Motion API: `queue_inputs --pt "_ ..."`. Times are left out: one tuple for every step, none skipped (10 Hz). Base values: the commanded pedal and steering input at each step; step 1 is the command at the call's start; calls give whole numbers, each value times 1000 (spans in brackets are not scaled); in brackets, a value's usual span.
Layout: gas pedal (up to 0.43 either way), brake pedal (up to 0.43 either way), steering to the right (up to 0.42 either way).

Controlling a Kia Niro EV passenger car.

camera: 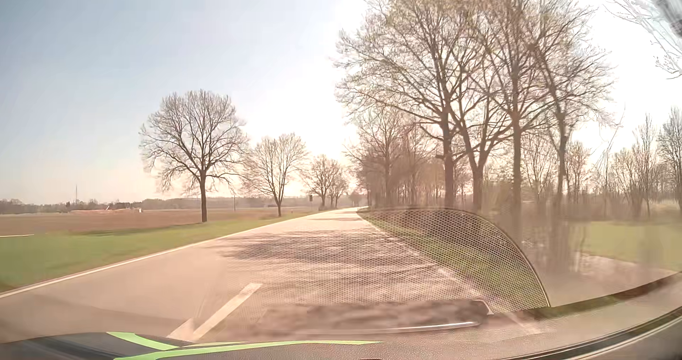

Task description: Follow the waypoints while adhering to traffic rules and regulations

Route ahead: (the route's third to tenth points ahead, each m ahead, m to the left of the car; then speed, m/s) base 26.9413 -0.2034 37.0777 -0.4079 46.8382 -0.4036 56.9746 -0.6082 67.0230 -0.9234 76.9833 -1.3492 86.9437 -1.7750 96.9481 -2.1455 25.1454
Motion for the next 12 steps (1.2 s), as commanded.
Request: queue_inputs --pt "177 0 2" --pt "177 0 2" --pt "177 0 2" --pt "177 0 1" --pt "177 0 1" --pt "177 0 1" --pt "177 0 1" --pt "177 0 1" --pt "177 0 2" --pt "189 0 2" --pt "189 0 2" --pt "189 0 1"
